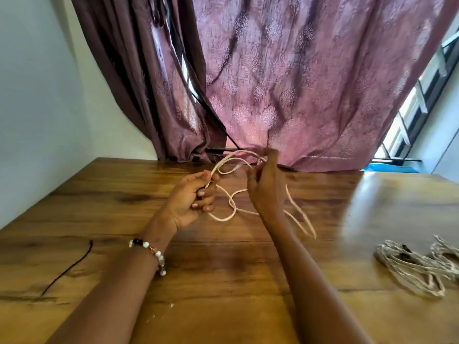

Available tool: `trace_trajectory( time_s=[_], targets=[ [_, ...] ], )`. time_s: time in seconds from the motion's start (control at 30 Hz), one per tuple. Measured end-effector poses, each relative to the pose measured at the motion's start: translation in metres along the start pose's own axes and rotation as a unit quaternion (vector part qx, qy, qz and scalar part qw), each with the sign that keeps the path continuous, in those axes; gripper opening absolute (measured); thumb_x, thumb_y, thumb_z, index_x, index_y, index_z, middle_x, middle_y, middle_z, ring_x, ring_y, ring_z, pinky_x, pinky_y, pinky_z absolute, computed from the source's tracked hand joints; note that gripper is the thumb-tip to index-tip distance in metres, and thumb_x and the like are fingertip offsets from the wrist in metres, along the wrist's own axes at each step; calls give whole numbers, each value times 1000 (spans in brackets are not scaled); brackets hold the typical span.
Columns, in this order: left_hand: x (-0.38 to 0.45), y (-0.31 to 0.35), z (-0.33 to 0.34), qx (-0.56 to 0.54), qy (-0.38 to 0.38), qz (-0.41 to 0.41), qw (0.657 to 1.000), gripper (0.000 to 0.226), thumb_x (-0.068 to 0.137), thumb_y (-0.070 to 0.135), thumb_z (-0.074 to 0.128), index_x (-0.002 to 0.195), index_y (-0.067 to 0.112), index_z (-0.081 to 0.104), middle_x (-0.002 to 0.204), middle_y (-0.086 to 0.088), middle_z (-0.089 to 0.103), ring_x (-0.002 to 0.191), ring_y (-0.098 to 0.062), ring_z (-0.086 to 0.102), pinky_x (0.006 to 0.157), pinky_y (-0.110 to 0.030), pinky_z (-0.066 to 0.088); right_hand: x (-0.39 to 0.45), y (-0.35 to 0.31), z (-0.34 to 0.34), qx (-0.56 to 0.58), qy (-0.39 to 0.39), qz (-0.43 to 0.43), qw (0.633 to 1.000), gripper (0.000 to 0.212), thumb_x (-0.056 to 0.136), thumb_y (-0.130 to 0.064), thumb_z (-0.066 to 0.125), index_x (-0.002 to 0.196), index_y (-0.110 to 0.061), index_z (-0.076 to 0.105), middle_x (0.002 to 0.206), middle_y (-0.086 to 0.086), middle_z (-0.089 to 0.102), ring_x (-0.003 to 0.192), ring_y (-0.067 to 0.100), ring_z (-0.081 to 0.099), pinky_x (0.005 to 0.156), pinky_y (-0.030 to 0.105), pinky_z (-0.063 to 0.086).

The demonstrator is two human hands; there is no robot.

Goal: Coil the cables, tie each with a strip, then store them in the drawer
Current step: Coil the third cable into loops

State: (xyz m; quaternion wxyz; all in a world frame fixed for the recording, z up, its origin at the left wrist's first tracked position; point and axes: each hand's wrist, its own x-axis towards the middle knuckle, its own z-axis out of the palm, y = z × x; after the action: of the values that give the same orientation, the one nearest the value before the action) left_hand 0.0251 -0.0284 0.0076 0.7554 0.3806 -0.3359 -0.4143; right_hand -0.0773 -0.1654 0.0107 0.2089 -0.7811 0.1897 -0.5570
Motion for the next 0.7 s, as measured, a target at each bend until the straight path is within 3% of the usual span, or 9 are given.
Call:
trace_trajectory(
  time_s=[0.13,0.23,0.37,0.43,0.5,0.57,0.6,0.67,0.7],
  targets=[
    [8,7,-9,-112,21,26,993,27,97,26,36,88,7,53,43,8,31,27,0,23,32,-13,31,-14,-2,13,145,-341,-70,926,17,90,-7,61,106,-2,63,96,2,67,82,-2,59,70,14,45],
    [12,16,-16,-182,54,58,980,30,97,25,37,88,5,58,44,8,35,29,-2,26,37,-12,34,-16,-5,11,172,-481,-32,859,15,93,-11,59,101,-3,68,94,9,71,85,8,65,78,22,51],
    [15,16,-27,-71,118,63,988,50,102,32,33,92,1,71,62,-3,65,50,-10,60,54,-23,55,-20,-4,4,275,-457,64,843,10,89,9,55,91,5,64,75,13,68,70,21,67,72,29,56],
    [10,11,-25,112,115,46,986,56,95,45,36,109,-2,64,88,-11,73,75,-15,70,65,-25,57,-15,-11,-3,375,-355,138,845,13,91,8,51,88,3,63,71,10,70,60,21,66,63,30,57],
    [5,6,-20,277,69,49,957,56,88,41,52,121,-4,58,110,-12,68,90,-8,68,73,-18,54,-9,-17,-11,497,-242,211,806,12,91,4,49,91,2,60,70,10,70,56,20,66,59,33,58],
    [-1,0,-14,453,-4,88,887,55,80,32,71,130,18,54,121,-1,60,96,7,61,79,-10,47,-4,-20,-17,583,-166,261,751,10,91,-2,49,93,2,58,71,10,70,57,17,67,59,35,60],
    [-1,-4,-15,568,-28,127,813,68,72,43,76,133,32,47,125,4,55,104,8,55,87,-11,43,-3,-20,-18,612,-144,281,725,11,92,-5,48,92,1,58,71,10,70,58,17,68,60,34,60],
    [3,-18,-17,713,-74,166,677,81,64,68,64,137,38,43,133,4,49,122,-5,42,101,-27,32,-3,-21,-19,658,-112,306,679,13,90,-11,49,89,0,57,71,9,69,61,16,69,62,32,59],
    [4,-24,-17,744,-83,167,642,79,66,72,54,134,33,49,132,3,50,125,-10,38,102,-34,29,-3,-22,-18,672,-98,312,665,13,87,-12,51,88,0,56,72,9,69,63,16,69,64,33,59]
  ],
)
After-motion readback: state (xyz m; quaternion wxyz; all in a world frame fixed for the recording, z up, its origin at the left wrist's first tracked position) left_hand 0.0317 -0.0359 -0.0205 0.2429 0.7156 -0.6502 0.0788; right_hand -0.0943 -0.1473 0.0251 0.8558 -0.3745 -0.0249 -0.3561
